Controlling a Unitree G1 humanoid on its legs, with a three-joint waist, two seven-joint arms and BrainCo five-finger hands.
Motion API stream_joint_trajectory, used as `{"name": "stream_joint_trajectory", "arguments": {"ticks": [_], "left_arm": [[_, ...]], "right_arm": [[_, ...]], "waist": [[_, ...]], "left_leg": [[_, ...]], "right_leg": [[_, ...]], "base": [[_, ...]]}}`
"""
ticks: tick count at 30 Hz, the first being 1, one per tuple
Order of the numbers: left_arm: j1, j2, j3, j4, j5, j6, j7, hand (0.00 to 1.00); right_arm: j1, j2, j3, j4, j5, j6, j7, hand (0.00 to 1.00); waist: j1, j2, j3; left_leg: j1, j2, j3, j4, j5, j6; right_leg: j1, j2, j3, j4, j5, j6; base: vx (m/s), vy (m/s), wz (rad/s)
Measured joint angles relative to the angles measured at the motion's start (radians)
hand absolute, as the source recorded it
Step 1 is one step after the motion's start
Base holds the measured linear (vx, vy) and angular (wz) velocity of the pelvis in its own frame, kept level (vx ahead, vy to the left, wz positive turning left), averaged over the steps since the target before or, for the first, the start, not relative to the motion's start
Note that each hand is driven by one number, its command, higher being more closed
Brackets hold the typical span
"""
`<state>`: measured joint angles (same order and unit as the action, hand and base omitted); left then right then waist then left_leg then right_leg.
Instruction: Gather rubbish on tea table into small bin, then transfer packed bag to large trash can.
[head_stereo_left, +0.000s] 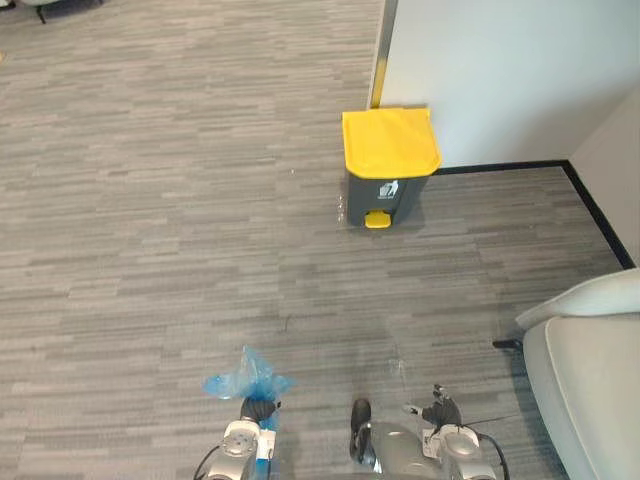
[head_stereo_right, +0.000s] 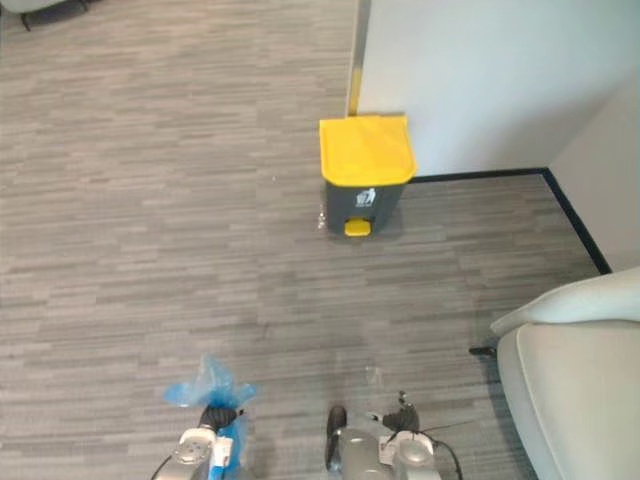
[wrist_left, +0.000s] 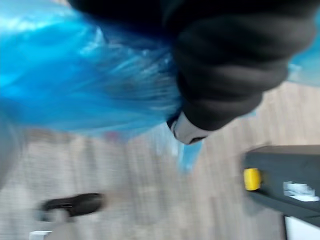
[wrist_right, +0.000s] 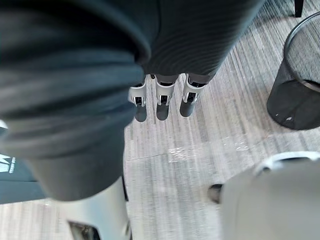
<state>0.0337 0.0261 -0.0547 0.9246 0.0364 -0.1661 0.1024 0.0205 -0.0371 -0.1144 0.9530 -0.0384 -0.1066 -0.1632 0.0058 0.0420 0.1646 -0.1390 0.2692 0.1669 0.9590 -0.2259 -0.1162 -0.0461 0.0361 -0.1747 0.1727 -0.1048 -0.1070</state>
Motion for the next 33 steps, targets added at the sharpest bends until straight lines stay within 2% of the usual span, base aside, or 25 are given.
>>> {"name": "stream_joint_trajectory", "arguments": {"ticks": [2, 3, 4, 5, 6, 7, 8, 9, 10, 12, 13, 14, 15, 16, 17, 18, 21, 22, 23, 24, 25, 27, 29, 31, 33], "left_arm": [[0.020, -0.010, -0.001, -0.036, -0.002, -0.005, 0.000, 1.00], [0.013, -0.011, -0.001, -0.036, -0.002, -0.005, 0.000, 1.00], [0.010, -0.010, -0.001, -0.035, -0.002, -0.005, 0.000, 1.00], [0.008, -0.011, -0.003, -0.035, -0.002, -0.005, 0.000, 1.00], [0.004, -0.014, -0.005, -0.034, -0.002, -0.007, 0.000, 1.00], [0.007, -0.020, -0.012, -0.025, -0.003, -0.009, 0.000, 1.00], [0.011, -0.016, -0.012, -0.018, -0.005, -0.010, 0.000, 1.00], [0.010, -0.013, -0.013, -0.019, -0.008, -0.013, 0.000, 1.00], [0.001, 0.003, -0.013, -0.021, -0.017, -0.021, 0.001, 1.00], [-0.005, 0.013, -0.015, -0.013, -0.019, -0.022, 0.000, 1.00], [-0.001, 0.020, -0.022, 0.002, -0.019, -0.021, -0.001, 1.00], [0.004, 0.020, -0.023, 0.005, -0.018, -0.021, -0.002, 1.00], [0.011, 0.023, -0.024, 0.017, -0.018, -0.019, -0.008, 1.00], [0.009, 0.026, -0.025, 0.018, -0.018, -0.018, -0.009, 1.00], [0.013, 0.037, -0.050, 0.023, -0.018, -0.016, -0.010, 1.00], [0.011, 0.049, -0.062, 0.037, -0.018, -0.012, -0.011, 1.00], [0.013, 0.061, -0.060, 0.048, -0.018, -0.012, -0.012, 1.00], [0.010, 0.068, -0.060, 0.048, -0.018, -0.012, -0.012, 1.00], [0.008, 0.077, -0.060, 0.047, -0.018, -0.013, -0.013, 1.00], [0.002, 0.077, -0.057, 0.055, -0.018, -0.011, -0.011, 1.00], [-0.006, 0.062, -0.051, 0.061, -0.018, -0.012, -0.014, 1.00], [-0.017, 0.043, -0.046, 0.062, -0.014, -0.013, -0.016, 1.00], [-0.033, 0.036, -0.041, 0.062, -0.006, -0.014, -0.017, 1.00], [-0.041, 0.028, -0.040, 0.061, 0.001, -0.016, -0.020, 1.00], [-0.032, 0.005, -0.019, 0.048, 0.001, -0.015, -0.024, 1.00]], "right_arm": [[-0.013, 0.019, 0.000, -0.002, 0.001, -0.002, 0.000, 0.00], [-0.030, 0.019, -0.002, 0.003, 0.001, -0.002, 0.000, 0.00], [-0.034, 0.019, -0.003, 0.003, 0.001, -0.002, 0.000, 0.00], [-0.033, 0.016, -0.004, 0.003, 0.001, -0.003, -0.001, 0.00], [-0.034, 0.009, -0.005, 0.003, 0.001, -0.003, -0.003, 0.00], [-0.021, -0.006, -0.005, 0.006, 0.001, -0.003, -0.005, 0.00], [-0.014, -0.005, -0.005, 0.018, 0.002, 0.001, -0.007, 0.00], [-0.008, -0.002, -0.003, 0.018, 0.001, 0.000, -0.007, 0.00], [0.000, 0.010, -0.001, 0.019, 0.001, 0.000, -0.006, 0.00], [0.000, 0.013, -0.003, 0.024, 0.000, 0.000, -0.005, 0.00], [-0.004, 0.014, -0.006, 0.024, -0.001, 0.000, -0.004, 0.00], [-0.004, 0.017, -0.006, 0.024, -0.002, 0.000, -0.002, 0.00], [-0.003, 0.026, -0.005, 0.024, -0.003, 0.000, 0.003, 0.00], [-0.004, 0.029, -0.005, 0.024, -0.003, 0.000, 0.004, 0.00], [-0.006, 0.035, -0.006, 0.019, -0.005, -0.003, 0.009, 0.00], [-0.010, 0.033, -0.005, 0.023, -0.006, -0.002, 0.009, 0.00], [-0.017, 0.026, -0.003, 0.023, -0.007, -0.002, 0.009, 0.00], [-0.022, 0.023, -0.002, 0.023, -0.007, -0.002, 0.009, 0.00], [-0.017, 0.023, 0.000, 0.024, -0.007, -0.002, 0.009, 0.00], [-0.011, 0.013, -0.001, 0.024, -0.007, -0.002, 0.009, 0.00], [-0.021, -0.007, -0.003, 0.030, -0.008, -0.002, 0.008, 0.00], [-0.024, -0.024, -0.035, 0.045, -0.010, -0.004, 0.008, 0.00], [-0.009, -0.022, -0.061, 0.056, -0.004, 0.000, 0.008, 0.00], [0.004, -0.010, -0.070, 0.052, -0.003, 0.001, 0.008, 0.00], [0.020, -0.002, -0.065, 0.042, -0.001, 0.000, 0.007, 0.00]], "waist": [[0.009, -0.014, -0.005], [0.010, -0.011, -0.005], [0.011, -0.012, -0.004], [0.014, -0.019, -0.005], [0.019, -0.009, -0.007], [0.022, 0.016, -0.017], [0.030, -0.001, -0.022], [0.030, -0.012, -0.024], [0.029, -0.039, -0.028], [0.033, -0.047, -0.028], [0.034, -0.042, -0.027], [0.034, -0.038, -0.027], [0.033, -0.039, -0.024], [0.034, -0.038, -0.022], [0.026, -0.044, -0.022], [0.012, -0.054, -0.026], [-0.003, -0.053, -0.026], [-0.009, -0.052, -0.025], [-0.012, -0.062, -0.027], [-0.018, -0.059, -0.025], [-0.014, -0.021, -0.021], [-0.016, 0.016, -0.020], [-0.020, 0.019, -0.019], [-0.023, 0.007, -0.014], [-0.015, -0.009, -0.008]], "left_leg": [[-0.085, -0.009, 0.037, -0.036, -0.042, 0.026], [-0.132, -0.028, 0.032, -0.121, -0.053, 0.045], [-0.146, -0.049, 0.027, -0.201, -0.052, 0.046], [-0.158, -0.090, 0.008, -0.368, -0.039, 0.044], [-0.154, -0.118, -0.018, -0.516, 0.011, 0.041], [-0.139, -0.138, -0.058, -0.644, 0.165, 0.023], [-0.117, -0.162, -0.039, -0.658, 0.162, 0.044], [-0.103, -0.178, -0.035, -0.674, 0.161, 0.048], [-0.091, -0.208, -0.016, -0.681, 0.138, 0.068], [-0.079, -0.231, 0.001, -0.665, 0.096, 0.085], [-0.036, -0.237, 0.027, -0.675, 0.056, 0.094], [-0.010, -0.236, 0.040, -0.688, 0.045, 0.095], [0.042, -0.238, 0.056, -0.717, 0.034, 0.100], [0.061, -0.238, 0.057, -0.725, 0.031, 0.107], [0.102, -0.245, 0.063, -0.742, 0.017, 0.119], [0.135, -0.244, 0.062, -0.751, 0.002, 0.124], [0.196, -0.222, 0.069, -0.768, -0.013, 0.107], [0.221, -0.210, 0.068, -0.779, -0.024, 0.089], [0.242, -0.216, 0.061, -0.783, -0.036, 0.070], [0.254, -0.215, 0.038, -0.781, -0.047, 0.055], [0.260, -0.185, 0.007, -0.781, -0.049, 0.055], [0.273, -0.161, -0.028, -0.781, -0.043, 0.051], [0.281, -0.148, -0.044, -0.757, -0.022, 0.023], [0.252, -0.138, -0.047, -0.627, -0.016, 0.012], [0.142, -0.110, -0.040, -0.337, -0.001, -0.024]], "right_leg": [[0.057, -0.009, 0.035, -0.049, -0.015, 0.011], [0.074, -0.016, 0.055, -0.056, -0.024, 0.026], [0.082, -0.026, 0.067, -0.056, -0.030, 0.037], [0.088, -0.046, 0.086, -0.053, -0.045, 0.060], [0.104, -0.056, 0.100, -0.053, -0.061, 0.085], [0.118, -0.055, 0.117, -0.051, -0.086, 0.119], [0.129, -0.075, 0.139, -0.052, -0.092, 0.134], [0.130, -0.090, 0.139, -0.056, -0.089, 0.140], [0.135, -0.125, 0.139, -0.052, -0.102, 0.160], [0.134, -0.153, 0.155, -0.012, -0.119, 0.180], [0.100, -0.162, 0.182, 0.097, -0.125, 0.191], [0.071, -0.163, 0.196, 0.178, -0.125, 0.194], [-0.002, -0.165, 0.207, 0.355, -0.108, 0.229], [-0.031, -0.167, 0.209, 0.429, -0.105, 0.251], [-0.104, -0.177, 0.194, 0.570, -0.140, 0.255], [-0.147, -0.177, 0.152, 0.606, -0.177, 0.215], [-0.227, -0.146, 0.054, 0.500, -0.201, 0.158], [-0.260, -0.122, 0.015, 0.376, -0.165, 0.129], [-0.263, -0.110, 0.003, 0.212, -0.048, 0.117], [-0.243, -0.100, -0.009, 0.200, 0.016, 0.063], [-0.214, -0.073, -0.021, 0.178, 0.023, 0.051], [-0.195, -0.049, -0.038, 0.170, 0.003, 0.033], [-0.154, -0.039, -0.054, 0.150, -0.007, 0.024], [-0.078, -0.035, -0.065, 0.089, -0.023, 0.036], [0.008, -0.037, -0.054, 0.021, -0.031, 0.030]], "base": [[0.37, 0.052, -0.56], [0.29, 0.116, -0.53], [0.28, 0.169, -0.50], [0.29, 0.211, -0.43], [0.39, 0.311, -0.48], [0.34, 0.289, -0.33], [0.28, 0.227, -0.20], [0.26, 0.169, -0.05], [0.37, 0.206, -0.07], [0.34, 0.199, -0.25], [0.22, 0.127, -0.45], [0.25, 0.144, -0.60], [0.20, 0.102, -0.34], [0.31, 0.110, -0.26], [0.34, 0.057, -0.05], [0.35, 0.029, 0.02], [0.32, -0.049, 0.05], [0.40, -0.101, 0.12], [0.51, -0.133, 0.24], [0.52, -0.136, 0.15], [0.42, -0.107, 0.03], [0.33, -0.104, 0.00], [0.35, -0.108, 0.22], [0.29, -0.067, 0.24], [0.25, 0.019, 0.04]]}}
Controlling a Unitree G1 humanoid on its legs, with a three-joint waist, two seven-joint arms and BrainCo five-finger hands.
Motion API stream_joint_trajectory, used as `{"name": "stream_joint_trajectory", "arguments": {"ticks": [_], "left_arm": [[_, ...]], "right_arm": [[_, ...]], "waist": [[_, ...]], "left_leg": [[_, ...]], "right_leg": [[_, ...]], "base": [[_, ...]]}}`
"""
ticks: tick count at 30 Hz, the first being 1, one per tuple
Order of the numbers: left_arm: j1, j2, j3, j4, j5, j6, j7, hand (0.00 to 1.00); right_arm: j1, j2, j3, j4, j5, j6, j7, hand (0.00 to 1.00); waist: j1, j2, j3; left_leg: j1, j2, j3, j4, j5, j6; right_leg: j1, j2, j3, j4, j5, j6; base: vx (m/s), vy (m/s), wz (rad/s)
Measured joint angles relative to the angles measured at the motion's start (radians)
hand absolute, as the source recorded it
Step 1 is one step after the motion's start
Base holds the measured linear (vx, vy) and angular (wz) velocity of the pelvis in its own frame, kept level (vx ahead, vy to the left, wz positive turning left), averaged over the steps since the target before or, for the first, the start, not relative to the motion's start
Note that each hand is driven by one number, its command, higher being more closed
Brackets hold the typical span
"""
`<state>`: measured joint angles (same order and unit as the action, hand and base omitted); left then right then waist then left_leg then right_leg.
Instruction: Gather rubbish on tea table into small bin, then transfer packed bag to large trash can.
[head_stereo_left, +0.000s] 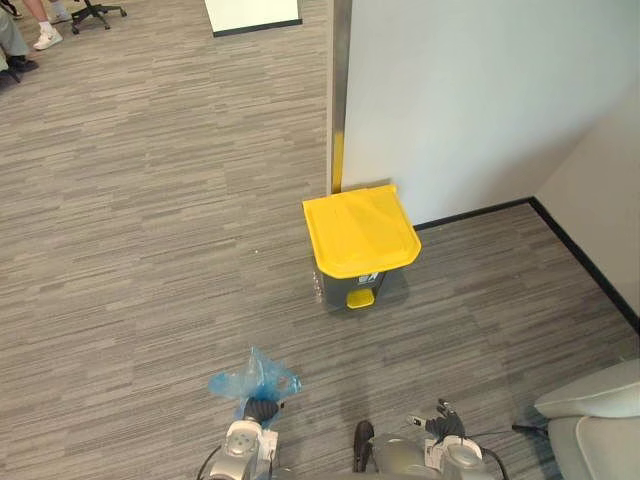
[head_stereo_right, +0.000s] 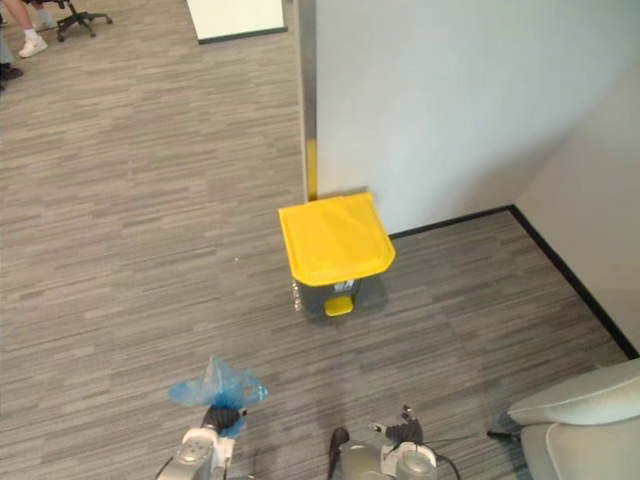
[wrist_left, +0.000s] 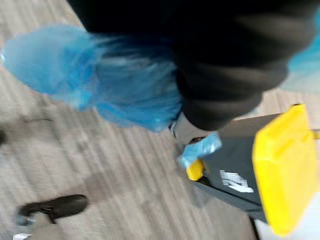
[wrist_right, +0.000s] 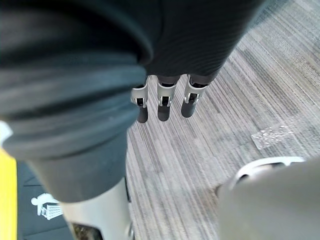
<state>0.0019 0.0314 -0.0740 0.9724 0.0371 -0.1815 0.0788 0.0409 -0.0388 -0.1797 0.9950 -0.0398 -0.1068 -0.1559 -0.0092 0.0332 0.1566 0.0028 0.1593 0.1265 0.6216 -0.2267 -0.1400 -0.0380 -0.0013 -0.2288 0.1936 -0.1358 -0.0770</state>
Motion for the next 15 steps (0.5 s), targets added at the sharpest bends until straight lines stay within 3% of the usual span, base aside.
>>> {"name": "stream_joint_trajectory", "arguments": {"ticks": [1, 3, 5, 6, 7, 11, 13, 14, 15], "left_arm": [[0.008, -0.014, 0.018, -0.007, 0.000, 0.000, -0.002, 1.00], [0.017, -0.020, 0.018, -0.012, 0.000, 0.000, -0.004, 1.00], [0.023, -0.015, 0.016, -0.028, -0.001, -0.001, -0.003, 1.00], [0.021, -0.015, 0.015, -0.028, 0.000, -0.001, -0.003, 1.00], [0.029, -0.019, 0.001, -0.027, -0.001, -0.002, -0.003, 1.00], [0.027, 0.016, -0.004, -0.005, -0.001, 0.000, -0.003, 1.00], [0.030, 0.026, -0.016, -0.004, -0.001, 0.001, -0.003, 1.00], [0.034, 0.027, -0.024, -0.001, -0.001, 0.001, -0.003, 1.00], [0.038, 0.028, -0.026, 0.000, -0.001, 0.002, -0.004, 1.00]], "right_arm": [[-0.002, 0.001, 0.002, -0.001, 0.000, 0.000, 0.000, 0.00], [0.000, 0.004, 0.000, 0.001, 0.001, 0.001, 0.000, 0.00], [-0.010, 0.008, -0.004, 0.001, 0.002, 0.000, -0.002, 0.00], [-0.011, 0.007, -0.004, 0.001, 0.002, 0.000, -0.002, 0.00], [-0.006, -0.016, -0.002, 0.007, 0.003, 0.000, -0.003, 0.00], [0.005, 0.019, 0.005, 0.009, 0.001, 0.001, -0.003, 0.00], [0.005, 0.017, 0.004, 0.009, 0.001, 0.002, -0.003, 0.00], [0.005, 0.013, 0.004, 0.008, 0.000, 0.002, -0.002, 0.00], [0.000, 0.006, 0.004, 0.008, 0.000, 0.002, 0.000, 0.00]], "waist": [[0.005, -0.002, 0.002], [0.013, -0.010, 0.006], [0.018, -0.027, 0.016], [0.018, -0.028, 0.016], [0.019, -0.004, 0.009], [0.019, -0.049, -0.028], [0.022, -0.050, -0.027], [0.022, -0.044, -0.025], [0.024, -0.039, -0.021]], "left_leg": [[-0.041, 0.010, 0.008, 0.069, -0.049, 0.027], [-0.107, 0.014, 0.032, 0.055, -0.109, 0.064], [-0.166, -0.024, 0.018, -0.119, -0.096, 0.072], [-0.175, -0.034, 0.012, -0.176, -0.077, 0.071], [-0.173, -0.038, -0.008, -0.326, 0.115, 0.064], [-0.148, -0.103, 0.046, -0.359, 0.077, 0.100], [-0.120, -0.122, 0.074, -0.356, 0.032, 0.115], [-0.086, -0.125, 0.092, -0.360, 0.006, 0.121], [-0.034, -0.124, 0.123, -0.359, -0.007, 0.130]], "right_leg": [[0.028, 0.000, 0.012, -0.023, -0.010, 0.002], [0.057, -0.008, 0.024, -0.036, -0.015, 0.011], [0.074, -0.046, 0.043, -0.036, -0.032, 0.045], [0.073, -0.055, 0.050, -0.031, -0.036, 0.054], [0.073, -0.048, 0.088, -0.023, -0.058, 0.101], [0.074, -0.115, 0.142, -0.039, -0.069, 0.146], [0.070, -0.138, 0.170, 0.011, -0.078, 0.162], [0.039, -0.145, 0.201, 0.108, -0.088, 0.176], [-0.031, -0.148, 0.234, 0.316, -0.092, 0.190]], "base": [[0.16, 0.049, -0.06], [0.20, 0.116, -0.21], [0.17, 0.162, -0.25], [0.17, 0.238, -0.38], [0.18, 0.237, -0.40], [0.23, 0.202, -0.27], [0.25, 0.175, -0.37], [0.29, 0.204, -0.57], [0.31, 0.185, -0.55]]}}
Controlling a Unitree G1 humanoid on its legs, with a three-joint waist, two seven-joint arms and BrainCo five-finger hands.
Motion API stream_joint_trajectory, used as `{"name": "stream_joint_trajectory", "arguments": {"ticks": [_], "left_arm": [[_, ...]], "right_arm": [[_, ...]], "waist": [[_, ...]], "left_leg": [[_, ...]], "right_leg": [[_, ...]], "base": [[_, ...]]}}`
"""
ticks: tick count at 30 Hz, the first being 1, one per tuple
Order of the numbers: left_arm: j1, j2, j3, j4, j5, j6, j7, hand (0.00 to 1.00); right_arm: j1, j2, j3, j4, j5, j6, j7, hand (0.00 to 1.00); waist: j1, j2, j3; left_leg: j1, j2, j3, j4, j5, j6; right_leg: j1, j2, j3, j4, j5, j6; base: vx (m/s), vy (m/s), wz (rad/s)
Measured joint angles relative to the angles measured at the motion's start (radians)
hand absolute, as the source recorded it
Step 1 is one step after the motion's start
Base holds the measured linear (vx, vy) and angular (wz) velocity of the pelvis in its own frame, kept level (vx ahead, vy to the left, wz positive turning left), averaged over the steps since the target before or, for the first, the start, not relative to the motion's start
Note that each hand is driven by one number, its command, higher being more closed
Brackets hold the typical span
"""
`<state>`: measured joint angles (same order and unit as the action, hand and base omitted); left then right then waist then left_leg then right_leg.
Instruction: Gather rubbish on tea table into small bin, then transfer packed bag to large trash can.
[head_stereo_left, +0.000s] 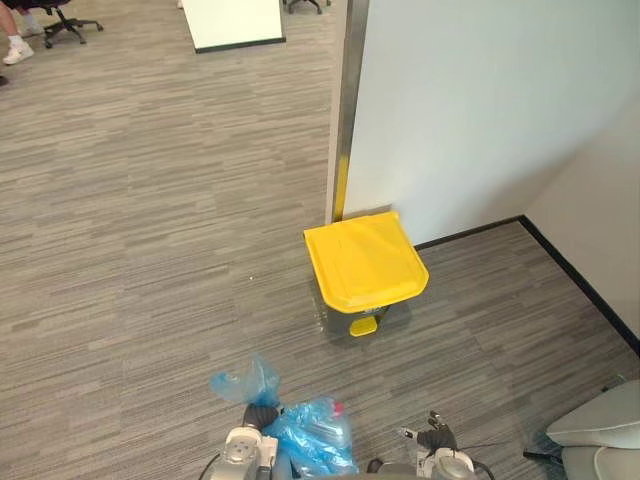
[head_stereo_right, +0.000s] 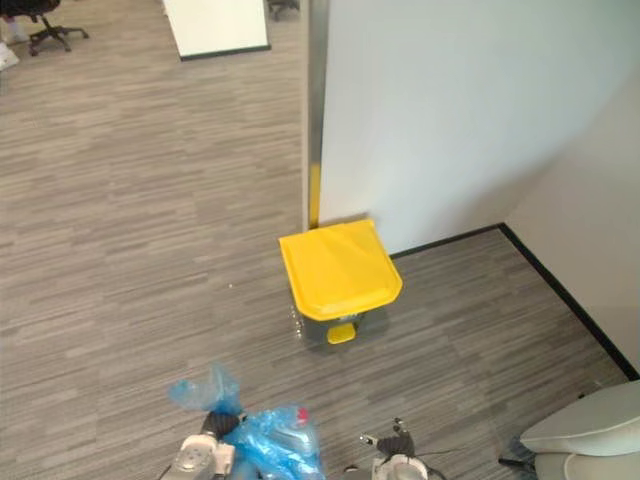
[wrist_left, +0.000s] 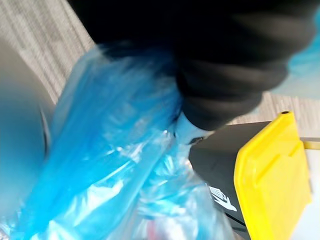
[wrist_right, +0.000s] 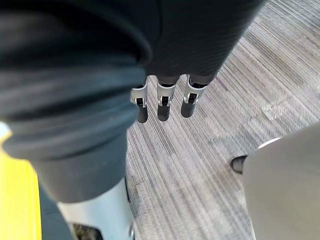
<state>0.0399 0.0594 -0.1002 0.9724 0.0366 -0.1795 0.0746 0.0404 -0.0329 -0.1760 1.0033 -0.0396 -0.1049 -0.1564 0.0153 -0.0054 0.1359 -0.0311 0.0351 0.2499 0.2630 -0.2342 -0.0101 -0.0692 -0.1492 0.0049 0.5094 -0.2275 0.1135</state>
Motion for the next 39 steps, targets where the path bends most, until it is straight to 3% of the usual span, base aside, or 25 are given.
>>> {"name": "stream_joint_trajectory", "arguments": {"ticks": [1, 2, 3, 5, 7, 8, 9, 10, 11, 12, 13, 14, 16, 17, 20, 23, 28, 30, 32, 34, 36, 39], "left_arm": [[0.003, 0.007, -0.004, 0.001, 0.000, 0.000, 0.001, 1.00], [0.003, 0.011, -0.008, 0.002, 0.000, 0.001, 0.001, 1.00], [0.002, 0.017, -0.021, 0.003, 0.000, 0.004, 0.002, 1.00], [-0.005, 0.035, -0.037, 0.009, 0.000, 0.014, 0.005, 1.00], [-0.012, 0.045, -0.034, 0.012, 0.000, 0.020, 0.010, 1.00], [-0.023, 0.044, -0.034, 0.012, 0.000, 0.021, 0.010, 1.00], [-0.037, 0.046, -0.033, 0.012, -0.001, 0.019, 0.010, 1.00], [-0.043, 0.048, -0.032, 0.011, -0.001, 0.019, 0.010, 1.00], [-0.047, 0.052, -0.022, 0.007, 0.000, 0.016, 0.010, 1.00], [-0.051, 0.040, 0.003, 0.006, 0.000, 0.018, 0.013, 1.00], [-0.055, 0.026, 0.006, 0.007, 0.000, 0.017, 0.015, 1.00], [-0.064, 0.021, 0.004, 0.006, 0.000, 0.017, 0.014, 1.00], [-0.067, 0.010, 0.005, 0.002, 0.000, 0.016, 0.014, 1.00], [-0.060, 0.001, 0.006, 0.002, 0.000, 0.016, 0.014, 1.00], [-0.067, -0.007, 0.018, 0.003, 0.000, 0.017, 0.012, 1.00], [-0.069, -0.028, 0.047, 0.002, -0.001, 0.017, 0.010, 1.00], [-0.083, -0.041, 0.041, -0.011, -0.001, 0.018, 0.006, 1.00], [-0.100, -0.040, 0.026, -0.068, -0.003, 0.010, 0.006, 1.00], [-0.100, -0.032, 0.023, -0.095, -0.004, -0.003, 0.009, 1.00], [-0.095, -0.009, 0.022, -0.137, -0.013, -0.007, 0.013, 1.00], [-0.083, 0.009, 0.002, -0.189, -0.031, -0.012, 0.029, 1.00], [-0.061, 0.025, -0.017, -0.221, -0.049, -0.021, 0.039, 1.00]], "right_arm": [[-0.002, 0.002, 0.000, -0.001, 0.000, 0.000, 0.001, 0.00], [-0.003, 0.003, 0.000, -0.001, 0.000, -0.001, 0.001, 0.00], [-0.005, 0.004, -0.005, -0.001, 0.001, -0.003, 0.002, 0.00], [-0.008, 0.002, -0.001, -0.001, 0.000, -0.002, 0.003, 0.00], [-0.024, 0.001, 0.000, -0.007, 0.001, -0.004, 0.003, 0.00], [-0.035, -0.006, -0.005, -0.009, 0.002, -0.008, 0.003, 0.00], [-0.049, -0.007, -0.008, -0.008, 0.002, -0.005, 0.002, 0.00], [-0.050, -0.006, -0.008, -0.008, 0.002, -0.003, 0.002, 0.00], [-0.043, -0.003, -0.013, -0.009, 0.002, -0.001, 0.001, 0.00], [-0.045, -0.009, -0.027, -0.013, 0.005, 0.001, 0.000, 0.00], [-0.056, -0.017, -0.040, -0.020, 0.002, 0.005, -0.002, 0.00], [-0.060, -0.017, -0.054, -0.029, 0.004, 0.009, -0.002, 0.00], [-0.049, -0.010, -0.071, -0.049, 0.004, 0.012, -0.002, 0.00], [-0.030, -0.010, -0.087, -0.069, 0.009, 0.014, -0.002, 0.00], [-0.026, -0.007, -0.087, -0.085, 0.013, 0.018, 0.000, 0.00], [-0.042, -0.009, -0.084, -0.085, 0.020, 0.026, -0.001, 0.00], [-0.092, -0.010, 0.009, -0.086, 0.019, 0.036, 0.002, 0.00], [-0.134, -0.028, 0.111, -0.088, 0.018, 0.038, 0.007, 0.00], [-0.184, -0.033, 0.172, -0.110, 0.018, 0.037, 0.009, 0.00], [-0.275, -0.034, 0.224, -0.160, 0.017, 0.036, 0.006, 0.00], [-0.385, -0.052, 0.232, -0.205, 0.018, 0.018, -0.011, 0.00], [-0.526, -0.090, 0.232, -0.205, 0.017, 0.012, -0.036, 0.00]], "waist": [[-0.002, -0.006, 0.003], [-0.005, -0.010, 0.004], [-0.010, -0.012, 0.010], [-0.012, -0.014, 0.017], [-0.017, -0.007, 0.029], [-0.018, 0.007, 0.048], [-0.019, 0.002, 0.058], [-0.019, -0.004, 0.061], [-0.019, -0.035, 0.065], [-0.023, -0.035, 0.079], [-0.011, -0.005, 0.098], [-0.012, 0.004, 0.110], [-0.017, 0.005, 0.118], [-0.016, 0.005, 0.108], [-0.014, 0.004, 0.106], [-0.009, 0.005, 0.104], [-0.011, 0.013, 0.098], [-0.009, 0.012, 0.094], [-0.007, 0.018, 0.091], [0.012, 0.022, 0.093], [0.037, 0.023, 0.094], [0.049, 0.027, 0.097]], "left_leg": [[0.037, -0.005, 0.016, 0.003, -0.013, 0.008], [0.054, -0.010, 0.017, 0.003, -0.020, 0.014], [0.102, -0.011, 0.016, 0.002, -0.044, 0.031], [0.160, 0.004, 0.013, -0.010, -0.072, 0.029], [0.213, 0.036, 0.013, -0.029, -0.090, 0.016], [0.245, 0.066, 0.013, -0.036, -0.102, 0.005], [0.262, 0.080, 0.013, -0.033, -0.102, 0.005], [0.269, 0.079, 0.013, -0.032, -0.102, 0.004], [0.287, 0.064, 0.011, -0.018, -0.120, -0.026], [0.306, 0.081, -0.009, 0.037, -0.172, -0.079], [0.302, 0.112, -0.025, 0.092, -0.197, -0.066], [0.287, 0.115, -0.048, 0.130, -0.200, -0.060], [0.276, 0.116, -0.053, 0.177, -0.194, -0.057], [0.286, 0.128, -0.075, 0.197, -0.193, -0.054], [0.272, 0.147, -0.099, 0.206, -0.194, -0.054], [0.238, 0.167, -0.107, 0.162, -0.191, -0.059], [0.210, 0.157, -0.166, 0.078, -0.149, -0.133], [0.161, 0.138, -0.242, 0.071, -0.124, -0.176], [0.106, 0.134, -0.277, 0.096, -0.119, -0.171], [0.051, 0.138, -0.290, 0.116, -0.119, -0.171], [-0.008, 0.140, -0.290, 0.133, -0.119, -0.171], [-0.041, 0.143, -0.290, 0.131, -0.119, -0.171]], "right_leg": [[-0.053, -0.011, 0.010, 0.151, 0.016, 0.029], [-0.076, -0.016, 0.011, 0.207, 0.031, 0.043], [-0.130, -0.031, -0.011, 0.353, 0.006, 0.050], [-0.179, -0.039, -0.107, 0.408, -0.049, -0.005], [-0.243, -0.028, -0.232, 0.309, -0.070, -0.046], [-0.270, 0.001, -0.277, 0.162, -0.044, -0.071], [-0.283, 0.019, -0.288, -0.048, 0.042, -0.057], [-0.281, 0.021, -0.289, -0.148, 0.088, -0.050], [-0.279, 0.012, -0.281, -0.317, 0.160, -0.024], [-0.265, 0.020, -0.268, -0.324, 0.266, -0.044], [-0.267, 0.036, -0.274, -0.272, 0.255, -0.044], [-0.269, 0.038, -0.274, -0.234, 0.232, -0.049], [-0.269, 0.037, -0.265, -0.146, 0.198, -0.077], [-0.286, 0.034, -0.261, -0.056, 0.147, -0.082], [-0.316, 0.027, -0.281, 0.016, 0.083, -0.084], [-0.364, 0.027, -0.308, 0.044, 0.079, -0.088], [-0.414, 0.006, -0.275, 0.060, 0.073, -0.085], [-0.422, -0.031, -0.227, 0.061, 0.064, -0.071], [-0.422, -0.048, -0.224, 0.037, 0.065, -0.069], [-0.440, -0.052, -0.238, 0.010, 0.090, -0.038], [-0.474, -0.051, -0.243, -0.015, 0.120, -0.039], [-0.491, -0.048, -0.244, -0.046, 0.152, -0.045]], "base": [[0.28, 0.136, -0.38], [0.32, 0.083, -0.10], [0.32, 0.030, -0.03], [0.30, -0.010, -0.02], [0.36, -0.080, 0.03], [0.43, -0.137, 0.16], [0.37, -0.145, 0.22], [0.40, -0.192, 0.33], [0.43, -0.221, 0.36], [0.51, -0.234, 0.17], [0.39, -0.172, 0.05], [0.26, -0.119, -0.04], [0.23, -0.153, 0.17], [0.23, -0.148, 0.22], [0.20, -0.113, 0.26], [0.16, -0.071, 0.18], [0.16, -0.013, 0.28], [0.08, 0.048, 0.92], [0.01, -0.007, 0.79], [-0.03, -0.024, 0.41], [-0.06, -0.042, 0.15], [-0.07, -0.039, 0.06]]}}
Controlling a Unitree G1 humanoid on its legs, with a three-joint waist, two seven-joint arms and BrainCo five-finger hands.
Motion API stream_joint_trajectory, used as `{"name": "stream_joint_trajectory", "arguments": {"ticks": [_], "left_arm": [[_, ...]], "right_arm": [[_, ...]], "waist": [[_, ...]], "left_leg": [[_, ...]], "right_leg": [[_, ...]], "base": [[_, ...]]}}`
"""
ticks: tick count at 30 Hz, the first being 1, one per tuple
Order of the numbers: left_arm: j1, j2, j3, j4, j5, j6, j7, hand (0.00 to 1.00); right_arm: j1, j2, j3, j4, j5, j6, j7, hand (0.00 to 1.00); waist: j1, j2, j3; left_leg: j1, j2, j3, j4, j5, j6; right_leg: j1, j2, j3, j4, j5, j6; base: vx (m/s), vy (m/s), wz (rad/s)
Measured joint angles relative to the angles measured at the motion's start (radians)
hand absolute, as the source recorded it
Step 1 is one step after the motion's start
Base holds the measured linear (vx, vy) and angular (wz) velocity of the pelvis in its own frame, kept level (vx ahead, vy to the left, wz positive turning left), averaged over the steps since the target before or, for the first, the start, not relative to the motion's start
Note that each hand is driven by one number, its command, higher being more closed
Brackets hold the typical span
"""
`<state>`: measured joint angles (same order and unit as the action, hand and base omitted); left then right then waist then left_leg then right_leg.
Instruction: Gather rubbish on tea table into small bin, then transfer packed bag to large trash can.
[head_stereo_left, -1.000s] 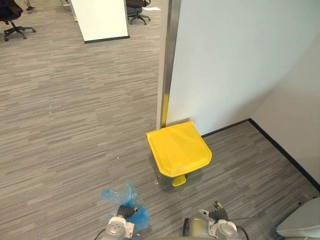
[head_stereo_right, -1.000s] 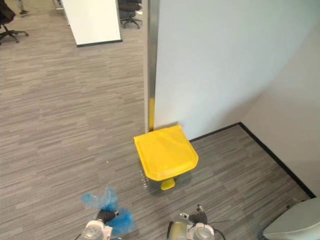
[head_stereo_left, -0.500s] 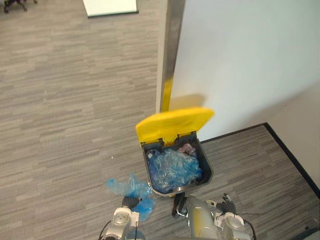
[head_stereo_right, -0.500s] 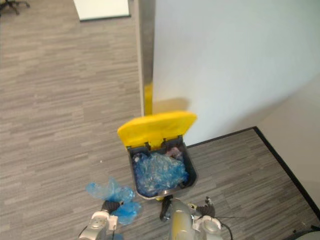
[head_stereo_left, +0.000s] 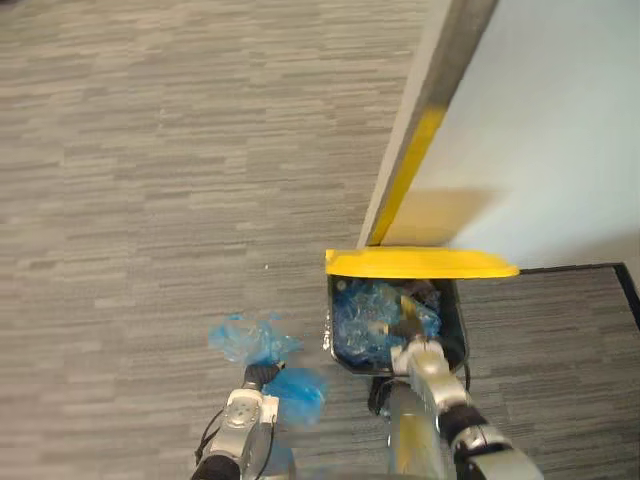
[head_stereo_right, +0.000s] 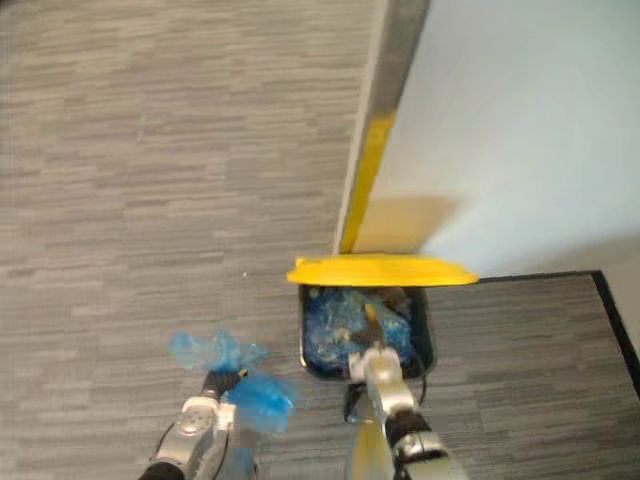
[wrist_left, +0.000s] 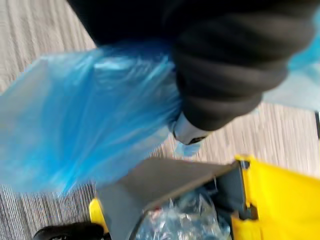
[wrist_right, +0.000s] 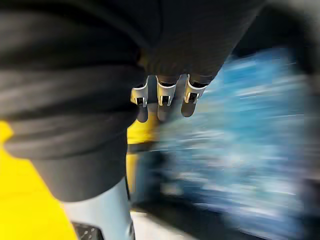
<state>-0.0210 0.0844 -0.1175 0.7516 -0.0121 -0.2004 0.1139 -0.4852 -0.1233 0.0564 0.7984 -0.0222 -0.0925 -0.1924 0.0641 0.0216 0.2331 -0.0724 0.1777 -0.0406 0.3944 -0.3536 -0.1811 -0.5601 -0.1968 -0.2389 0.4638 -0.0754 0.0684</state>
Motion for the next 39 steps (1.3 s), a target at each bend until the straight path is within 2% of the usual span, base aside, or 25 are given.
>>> {"name": "stream_joint_trajectory", "arguments": {"ticks": [3, 4, 5, 6, 8, 11, 20, 30, 34, 39], "left_arm": [[0.004, 0.009, -0.034, -0.022, -0.020, -0.014, 0.015, 1.00], [-0.001, 0.010, -0.047, -0.036, -0.025, -0.017, 0.019, 1.00], [-0.009, 0.014, -0.063, -0.061, -0.031, -0.025, 0.019, 1.00], [-0.011, 0.015, -0.066, -0.073, -0.032, -0.028, 0.019, 1.00], [-0.031, 0.016, -0.084, -0.118, -0.034, -0.038, 0.019, 1.00], [-0.042, 0.020, -0.122, -0.156, -0.061, -0.038, 0.019, 1.00], [-0.067, 0.017, -0.253, -0.321, -0.119, -0.040, 0.007, 1.00], [-0.140, 0.028, -0.329, -0.550, -0.209, -0.072, -0.009, 1.00], [-0.245, 0.039, -0.435, -0.655, -0.237, -0.074, -0.024, 1.00], [-0.366, 0.019, -0.494, -0.734, -0.269, -0.082, -0.043, 1.00]], "right_arm": [[-0.087, -0.034, -0.003, 0.004, -0.001, 0.010, -0.036, 0.00], [-0.131, -0.052, -0.005, 0.004, -0.002, 0.010, -0.057, 0.00], [-0.181, -0.077, -0.004, 0.004, -0.003, 0.011, -0.073, 0.00], [-0.199, -0.085, -0.005, 0.004, -0.005, 0.011, -0.081, 0.00], [-0.297, -0.133, -0.006, 0.005, -0.007, 0.014, -0.106, 0.00], [-0.370, -0.166, -0.006, 0.005, -0.006, 0.015, -0.125, 0.00], [-0.466, -0.195, 0.006, 0.007, 0.038, 0.035, -0.123, 0.00], [-0.585, -0.235, 0.059, 0.104, 0.066, 0.053, -0.103, 0.00], [-0.642, -0.236, 0.068, 0.160, 0.073, 0.053, -0.101, 0.00], [-0.645, -0.236, 0.069, 0.163, 0.083, 0.053, -0.097, 0.00]], "waist": [[0.000, 0.003, 0.006], [-0.002, 0.004, 0.009], [-0.003, 0.006, 0.012], [-0.005, 0.007, 0.013], [-0.004, 0.019, 0.048], [-0.010, 0.014, 0.067], [-0.018, 0.019, 0.104], [-0.023, 0.031, 0.164], [-0.025, 0.041, 0.177], [-0.029, 0.041, 0.177]], "left_leg": [[-0.024, 0.003, 0.002, 0.002, 0.000, 0.001], [-0.040, 0.005, 0.002, 0.008, -0.004, 0.006], [-0.059, 0.006, 0.002, 0.010, -0.019, 0.029], [-0.065, 0.007, 0.002, 0.010, -0.028, 0.030], [-0.073, 0.019, 0.004, 0.015, -0.083, 0.005], [-0.095, 0.020, -0.001, 0.043, -0.092, 0.006], [-0.099, 0.040, 0.000, 0.055, -0.080, -0.021], [-0.121, 0.043, -0.023, 0.143, -0.116, -0.029], [-0.121, 0.046, -0.026, 0.144, -0.118, -0.024], [-0.121, 0.047, -0.022, 0.144, -0.115, -0.030]], "right_leg": [[-0.001, 0.008, 0.004, -0.046, 0.043, 0.009], [-0.005, 0.010, 0.006, -0.069, 0.067, 0.028], [-0.016, 0.019, 0.007, -0.088, 0.088, 0.028], [-0.021, 0.022, 0.007, -0.093, 0.093, 0.029], [-0.032, 0.037, 0.013, -0.102, 0.110, 0.033], [-0.033, 0.047, 0.023, -0.121, 0.129, 0.039], [-0.041, 0.069, 0.022, -0.108, 0.140, 0.024], [-0.032, 0.069, 0.021, -0.083, 0.130, 0.032], [-0.032, 0.072, 0.021, -0.082, 0.129, 0.028], [-0.039, 0.073, 0.023, -0.071, 0.127, 0.024]], "base": [[-0.11, -0.028, 0.00], [-0.14, -0.036, 0.00], [-0.14, -0.036, -0.01], [-0.14, -0.042, -0.07], [-0.19, -0.036, -0.14], [-0.13, -0.047, -0.04], [0.00, -0.042, -0.04], [-0.03, -0.023, 0.02], [-0.02, -0.047, 0.00], [0.00, -0.015, 0.00]]}}
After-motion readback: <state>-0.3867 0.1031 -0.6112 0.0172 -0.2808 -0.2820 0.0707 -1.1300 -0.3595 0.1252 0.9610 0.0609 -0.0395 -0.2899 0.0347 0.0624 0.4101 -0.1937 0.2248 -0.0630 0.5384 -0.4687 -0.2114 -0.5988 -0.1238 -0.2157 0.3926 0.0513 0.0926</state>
